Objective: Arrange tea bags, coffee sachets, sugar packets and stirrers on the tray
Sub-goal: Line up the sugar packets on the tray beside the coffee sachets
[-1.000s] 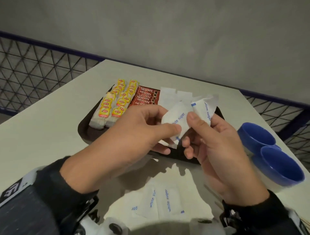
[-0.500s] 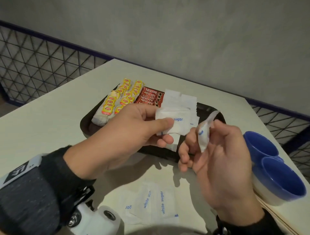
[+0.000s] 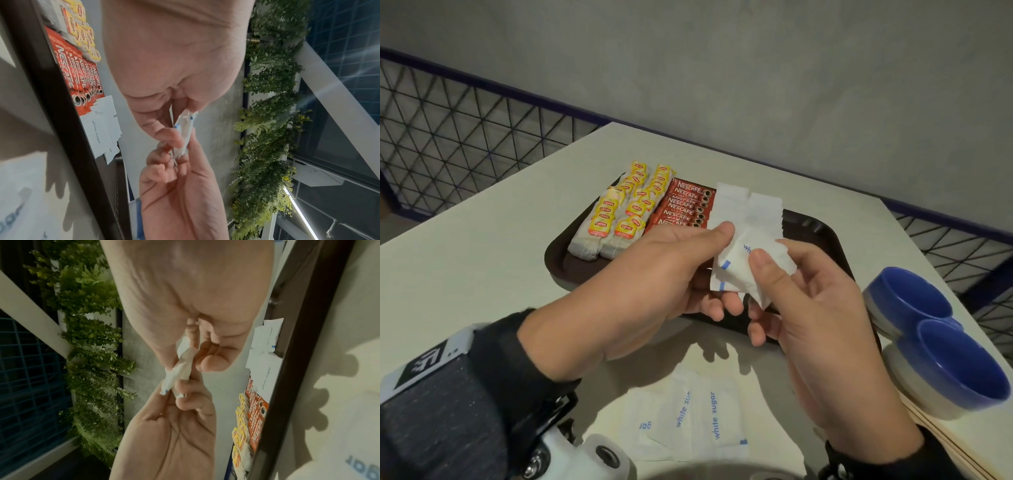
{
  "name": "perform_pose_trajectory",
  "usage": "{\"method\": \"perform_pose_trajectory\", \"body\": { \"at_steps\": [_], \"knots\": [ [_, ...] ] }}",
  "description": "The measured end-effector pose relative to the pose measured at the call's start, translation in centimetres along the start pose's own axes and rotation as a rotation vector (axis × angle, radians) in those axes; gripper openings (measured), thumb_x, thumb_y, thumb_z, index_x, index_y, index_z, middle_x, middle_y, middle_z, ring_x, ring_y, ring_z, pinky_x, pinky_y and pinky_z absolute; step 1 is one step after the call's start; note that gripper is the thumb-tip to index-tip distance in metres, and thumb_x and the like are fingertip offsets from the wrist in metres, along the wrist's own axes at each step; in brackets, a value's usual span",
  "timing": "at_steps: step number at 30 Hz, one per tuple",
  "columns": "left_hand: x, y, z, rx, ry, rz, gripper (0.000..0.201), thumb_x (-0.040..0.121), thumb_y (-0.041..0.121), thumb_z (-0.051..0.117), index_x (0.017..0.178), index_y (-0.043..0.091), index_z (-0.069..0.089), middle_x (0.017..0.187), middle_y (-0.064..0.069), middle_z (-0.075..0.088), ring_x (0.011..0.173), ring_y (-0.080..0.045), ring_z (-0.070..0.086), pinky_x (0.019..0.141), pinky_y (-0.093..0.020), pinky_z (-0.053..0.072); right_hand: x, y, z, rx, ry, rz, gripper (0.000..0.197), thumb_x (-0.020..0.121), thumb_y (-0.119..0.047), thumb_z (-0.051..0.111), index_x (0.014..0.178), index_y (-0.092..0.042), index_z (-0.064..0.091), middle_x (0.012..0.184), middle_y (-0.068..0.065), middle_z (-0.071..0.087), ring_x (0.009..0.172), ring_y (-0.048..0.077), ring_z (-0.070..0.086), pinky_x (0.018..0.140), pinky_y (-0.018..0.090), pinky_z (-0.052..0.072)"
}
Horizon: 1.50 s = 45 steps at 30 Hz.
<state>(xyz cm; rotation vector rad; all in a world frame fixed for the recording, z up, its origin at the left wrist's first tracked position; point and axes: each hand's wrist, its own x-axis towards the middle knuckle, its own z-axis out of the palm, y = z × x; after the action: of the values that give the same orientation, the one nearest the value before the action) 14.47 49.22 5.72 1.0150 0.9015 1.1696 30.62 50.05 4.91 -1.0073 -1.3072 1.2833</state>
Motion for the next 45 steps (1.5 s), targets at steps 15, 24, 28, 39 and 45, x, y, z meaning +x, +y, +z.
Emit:
{"method": "perform_pose_trajectory", "body": {
  "at_steps": [15, 24, 28, 39, 45],
  "knots": [
    [0.1, -0.4, -0.6, 0.145, -0.018, 0.142, 0.026, 0.079, 0.012, 0.074, 0.104, 0.005, 0.077, 0.090, -0.015, 0.079, 0.072, -0.022, 0.075, 0.064, -0.022, 0.061, -0.2, -0.5, -0.6, 0.070, 0.091, -0.034, 0.040, 0.073, -0.035, 0.073, 0.086, 0.003, 0.068, 0.087, 0.033, 0.062, 0.066, 0.032, 0.050, 0.048, 0.030, 0.042],
    [0.0, 0.0, -0.4, 0.210, 0.036, 0.153, 0.016, 0.080, 0.028, 0.069, 0.082, 0.015, 0.079, 0.078, -0.015, 0.077, 0.066, -0.030, 0.076, 0.060, -0.033, 0.063, -0.2, -0.4, -0.3, 0.018, 0.112, -0.086, 0.049, 0.069, -0.037, 0.077, 0.083, 0.007, 0.061, 0.083, 0.035, 0.060, 0.059, 0.032, 0.045, 0.044, 0.031, 0.039],
    [0.0, 0.0, -0.4, 0.191, 0.074, 0.167, 0.018, 0.081, 0.027, 0.069, 0.085, 0.013, 0.079, 0.080, -0.017, 0.078, 0.063, -0.029, 0.076, 0.056, -0.029, 0.063, -0.3, -0.5, -0.1, 0.074, 0.076, -0.067, 0.039, 0.076, -0.044, 0.069, 0.083, -0.006, 0.072, 0.088, 0.024, 0.071, 0.060, 0.028, 0.046, 0.046, 0.032, 0.040],
    [-0.4, 0.4, -0.4, 0.119, 0.040, 0.119, 0.042, 0.078, 0.029, 0.068, 0.099, -0.007, 0.072, 0.095, -0.047, 0.061, 0.070, -0.039, 0.075, 0.056, -0.030, 0.060, 0.0, -0.3, -0.4, 0.010, 0.177, -0.123, 0.033, 0.084, -0.037, 0.067, 0.082, -0.004, 0.071, 0.084, 0.025, 0.070, 0.055, 0.029, 0.052, 0.046, 0.034, 0.043],
    [-0.4, 0.3, -0.1, 0.100, -0.024, 0.120, 0.062, 0.070, 0.004, 0.077, 0.128, 0.021, 0.062, 0.089, -0.026, 0.077, 0.076, -0.031, 0.078, 0.066, -0.030, 0.062, -0.2, -0.6, -0.4, 0.007, 0.188, -0.134, 0.028, 0.084, -0.041, 0.063, 0.078, -0.015, 0.072, 0.079, 0.021, 0.068, 0.049, 0.021, 0.049, 0.041, 0.028, 0.046]
  ]
}}
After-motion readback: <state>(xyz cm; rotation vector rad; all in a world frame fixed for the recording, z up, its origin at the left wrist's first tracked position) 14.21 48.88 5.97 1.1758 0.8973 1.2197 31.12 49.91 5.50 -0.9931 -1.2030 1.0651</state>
